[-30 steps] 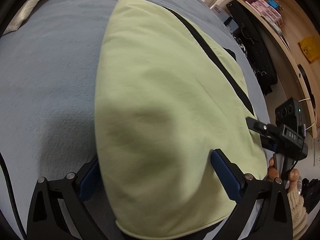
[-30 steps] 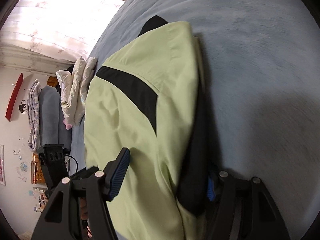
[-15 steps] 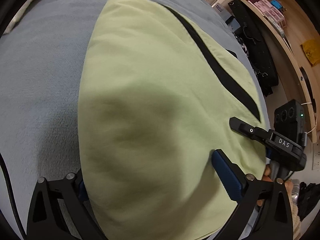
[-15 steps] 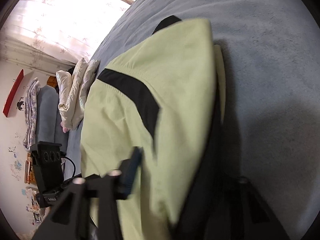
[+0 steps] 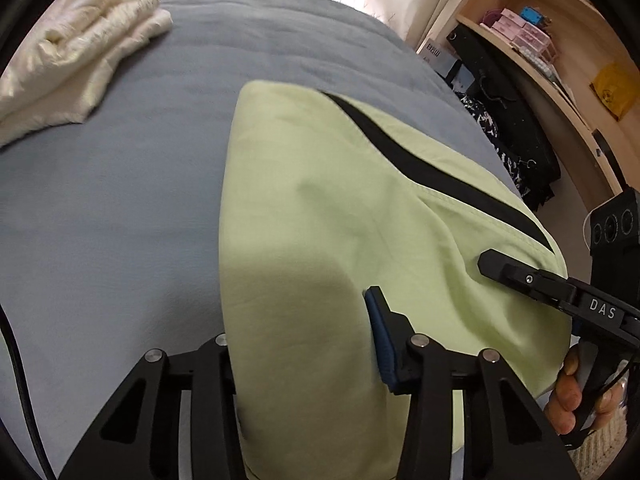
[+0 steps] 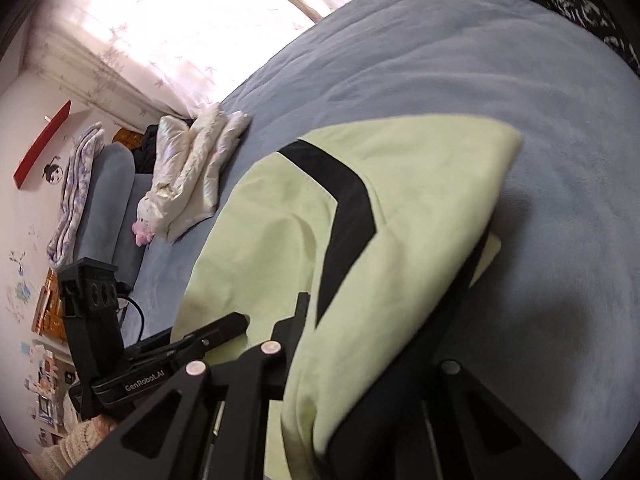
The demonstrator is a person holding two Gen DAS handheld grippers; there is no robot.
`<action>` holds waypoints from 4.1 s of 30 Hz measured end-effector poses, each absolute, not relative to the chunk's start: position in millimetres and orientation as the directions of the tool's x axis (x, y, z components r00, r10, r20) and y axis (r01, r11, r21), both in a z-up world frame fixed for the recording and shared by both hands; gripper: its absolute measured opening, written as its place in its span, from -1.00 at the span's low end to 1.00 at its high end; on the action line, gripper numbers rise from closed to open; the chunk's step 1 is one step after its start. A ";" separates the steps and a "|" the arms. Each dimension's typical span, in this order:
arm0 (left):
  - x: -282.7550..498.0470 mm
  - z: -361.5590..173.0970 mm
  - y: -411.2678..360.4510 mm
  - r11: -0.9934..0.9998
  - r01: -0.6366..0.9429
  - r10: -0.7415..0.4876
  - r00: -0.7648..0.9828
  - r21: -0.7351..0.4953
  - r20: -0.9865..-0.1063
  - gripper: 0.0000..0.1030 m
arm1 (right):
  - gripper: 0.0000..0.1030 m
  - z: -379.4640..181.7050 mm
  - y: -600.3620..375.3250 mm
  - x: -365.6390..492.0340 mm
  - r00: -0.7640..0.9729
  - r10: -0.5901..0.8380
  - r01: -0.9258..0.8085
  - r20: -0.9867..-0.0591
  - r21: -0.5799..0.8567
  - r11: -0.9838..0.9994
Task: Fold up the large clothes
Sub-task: 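Grasp the jacket bundle with both grippers and lift it, then carry the bundle with both grippers and lay it on the cream jacket stack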
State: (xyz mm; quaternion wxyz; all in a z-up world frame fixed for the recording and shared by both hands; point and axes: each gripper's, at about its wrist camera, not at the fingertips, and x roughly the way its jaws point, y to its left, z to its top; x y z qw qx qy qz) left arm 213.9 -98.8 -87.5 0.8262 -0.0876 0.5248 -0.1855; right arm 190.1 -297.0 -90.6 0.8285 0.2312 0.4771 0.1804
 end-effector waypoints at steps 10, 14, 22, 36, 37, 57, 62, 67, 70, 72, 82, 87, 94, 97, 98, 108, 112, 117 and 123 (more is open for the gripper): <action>169.4 -24.7 -11.6 0.930 0.203 -0.367 0.471 -0.306 -0.802 -0.18 | -0.79 -29.6 -219.0 160.9 0.501 0.555 -0.207 -0.664 0.530 0.822; 154.4 4.9 35.0 0.939 0.181 -0.343 0.518 -0.291 -0.784 -0.18 | -0.79 -2.8 -175.8 157.4 0.506 0.584 -0.274 -0.635 0.523 0.807; 145.0 53.1 134.8 0.956 0.128 -0.287 0.581 -0.263 -0.762 -0.18 | -0.79 38.2 -79.6 169.5 0.479 0.641 -0.397 -0.599 0.504 0.767; 273.0 115.1 292.4 0.973 0.070 -0.206 0.696 -0.220 -0.688 -0.18 | -0.79 101.5 65.9 303.0 0.510 0.665 -0.533 -0.546 0.406 0.742; 288.0 117.6 296.5 0.974 0.072 -0.204 0.703 -0.216 -0.682 -0.18 | -0.79 106.4 74.3 319.7 0.526 0.659 -0.539 -0.537 0.389 0.747; 551.9 -10.1 345.6 0.980 -0.004 -0.144 0.669 -0.198 -0.729 0.30 | -0.69 -48.2 86.2 553.6 0.579 0.584 -0.307 -0.569 0.511 0.802; 565.6 -25.6 344.6 0.981 -0.056 -0.098 0.689 -0.188 -0.718 0.45 | -0.60 -62.9 81.7 561.5 0.584 0.572 -0.303 -0.575 0.500 0.811; 572.6 -38.3 351.0 0.981 -0.140 -0.001 0.694 -0.136 -0.720 0.78 | -0.39 -71.8 89.0 573.1 0.586 0.553 -0.272 -0.593 0.498 0.823; 568.1 -37.5 351.0 0.983 -0.148 0.023 0.695 -0.111 -0.719 0.78 | -0.15 -61.8 93.3 563.5 0.600 0.491 -0.281 -0.631 0.409 0.868; 563.2 -32.0 350.0 0.985 -0.155 0.050 0.694 -0.081 -0.718 0.77 | 0.04 -50.1 87.2 556.6 0.616 0.447 -0.272 -0.648 0.358 0.893; 540.7 9.1 319.3 0.987 -0.157 0.144 0.761 0.036 -0.632 -0.12 | 0.04 12.1 75.4 534.7 0.773 0.384 -0.272 -0.505 0.282 0.920; 559.4 -23.2 302.4 0.960 -0.224 0.280 0.690 0.171 -0.668 -0.14 | -0.11 -30.1 106.4 570.6 0.721 0.288 -0.203 -0.630 0.206 0.957; 566.2 -43.4 312.2 0.936 -0.296 0.345 0.680 0.189 -0.647 -0.11 | -0.11 -57.3 118.0 582.5 0.707 0.276 -0.214 -0.651 0.176 0.961; 569.3 -49.6 312.8 0.928 -0.309 0.367 0.674 0.207 -0.641 -0.11 | -0.11 -58.9 123.3 586.0 0.697 0.261 -0.216 -0.668 0.152 0.965; 570.1 -51.3 313.3 0.927 -0.314 0.370 0.671 0.206 -0.642 -0.11 | -0.11 -60.2 124.4 587.2 0.695 0.259 -0.216 -0.671 0.148 0.965; 567.1 -48.9 307.8 0.915 -0.326 0.400 0.649 0.239 -0.647 -0.10 | -0.02 -61.8 129.0 584.2 0.675 0.210 -0.188 -0.708 0.110 0.976; 544.1 -32.4 311.0 0.939 -0.310 0.325 0.648 0.151 -0.689 0.03 | -0.01 -44.6 117.2 564.0 0.653 0.217 -0.160 -0.726 0.147 0.976; 495.1 -0.1 306.7 0.949 -0.307 0.274 0.668 0.080 -0.692 0.15 | -0.01 -10.6 97.9 516.3 0.641 0.271 -0.188 -0.718 0.195 0.963; 425.5 50.0 287.6 0.955 -0.295 0.233 0.688 0.028 -0.687 0.22 | -0.01 45.6 73.5 448.2 0.624 0.312 -0.226 -0.716 0.217 0.950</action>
